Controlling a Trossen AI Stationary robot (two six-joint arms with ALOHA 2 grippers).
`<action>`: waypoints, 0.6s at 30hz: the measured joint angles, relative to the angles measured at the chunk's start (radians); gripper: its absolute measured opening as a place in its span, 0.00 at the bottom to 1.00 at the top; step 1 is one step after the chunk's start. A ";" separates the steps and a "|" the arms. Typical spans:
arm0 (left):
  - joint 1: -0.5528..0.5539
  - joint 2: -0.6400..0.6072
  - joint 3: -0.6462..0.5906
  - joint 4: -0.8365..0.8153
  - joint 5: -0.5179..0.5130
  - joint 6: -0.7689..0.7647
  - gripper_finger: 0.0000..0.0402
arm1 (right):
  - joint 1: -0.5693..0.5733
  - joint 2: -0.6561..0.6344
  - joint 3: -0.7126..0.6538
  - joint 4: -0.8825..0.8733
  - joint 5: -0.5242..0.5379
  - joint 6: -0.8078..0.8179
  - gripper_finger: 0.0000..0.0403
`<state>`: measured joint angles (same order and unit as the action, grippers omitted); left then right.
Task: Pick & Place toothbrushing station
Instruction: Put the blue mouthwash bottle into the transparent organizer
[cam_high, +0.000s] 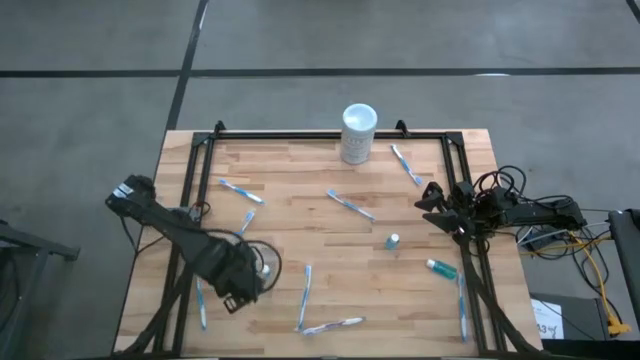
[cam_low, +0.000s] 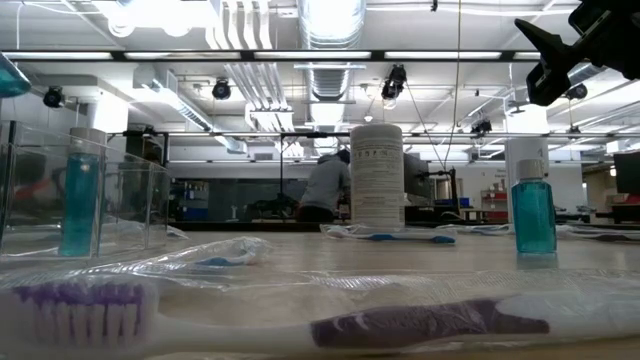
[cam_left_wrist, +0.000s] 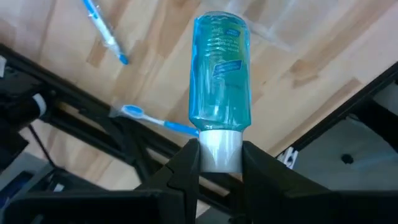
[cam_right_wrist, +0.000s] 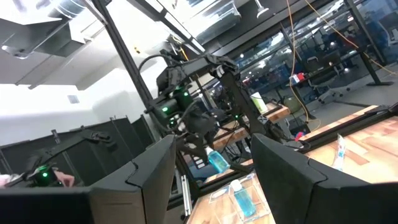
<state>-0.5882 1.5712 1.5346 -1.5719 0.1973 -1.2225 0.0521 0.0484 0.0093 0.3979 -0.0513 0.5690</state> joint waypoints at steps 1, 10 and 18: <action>0.018 -0.006 -0.014 0.001 0.014 0.018 0.24 | 0.000 0.000 0.000 0.000 0.000 0.000 0.51; 0.175 -0.036 -0.119 0.000 0.106 0.210 0.24 | 0.000 0.000 0.000 0.000 0.000 0.000 0.51; 0.216 -0.036 -0.095 0.001 0.099 0.306 0.24 | 0.000 0.000 0.000 0.000 0.000 0.000 0.51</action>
<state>-0.3717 1.5357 1.4394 -1.5709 0.2968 -0.9167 0.0521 0.0486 0.0093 0.3980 -0.0509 0.5690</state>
